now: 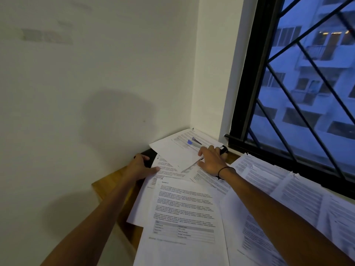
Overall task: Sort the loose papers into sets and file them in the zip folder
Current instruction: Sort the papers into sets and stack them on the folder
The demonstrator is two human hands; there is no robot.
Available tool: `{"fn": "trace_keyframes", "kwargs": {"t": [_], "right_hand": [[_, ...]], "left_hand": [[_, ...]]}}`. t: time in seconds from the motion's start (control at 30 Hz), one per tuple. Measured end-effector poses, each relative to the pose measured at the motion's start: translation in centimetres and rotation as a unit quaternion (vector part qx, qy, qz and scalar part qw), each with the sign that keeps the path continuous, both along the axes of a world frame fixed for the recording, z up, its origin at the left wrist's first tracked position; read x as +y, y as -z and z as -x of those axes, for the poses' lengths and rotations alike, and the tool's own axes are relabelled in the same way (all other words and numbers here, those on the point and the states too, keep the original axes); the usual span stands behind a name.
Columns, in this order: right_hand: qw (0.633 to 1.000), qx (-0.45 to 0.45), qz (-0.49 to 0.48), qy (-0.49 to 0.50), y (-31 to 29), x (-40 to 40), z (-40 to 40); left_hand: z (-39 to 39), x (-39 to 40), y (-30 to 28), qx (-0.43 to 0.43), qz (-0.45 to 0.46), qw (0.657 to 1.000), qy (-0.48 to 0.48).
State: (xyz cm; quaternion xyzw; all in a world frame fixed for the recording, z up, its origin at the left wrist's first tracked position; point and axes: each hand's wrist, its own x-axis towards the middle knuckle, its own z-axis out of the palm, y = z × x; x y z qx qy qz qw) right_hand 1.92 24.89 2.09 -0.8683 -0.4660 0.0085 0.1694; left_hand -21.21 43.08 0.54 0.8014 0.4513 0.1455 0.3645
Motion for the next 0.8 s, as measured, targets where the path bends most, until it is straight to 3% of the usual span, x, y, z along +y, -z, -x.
{"fn": "trace_keyframes", "kwargs": {"t": [0.2, 0.63, 0.8], "right_hand": [[1.000, 0.002, 0.014, -0.011, -0.4, 0.2, 0.9], [0.997, 0.009, 0.069, -0.028, -0.3, -0.6, 3.9], [0.998, 0.001, 0.064, -0.027, -0.9, -1.1, 5.2]], "left_hand": [[0.6, 0.1, -0.2, -0.048, 0.116, 0.992, 0.029], [2.9, -3.3, -1.2, -0.052, 0.083, 0.992, 0.081], [4.6, -4.5, -0.7, -0.094, 0.069, 0.990, 0.073]]}}
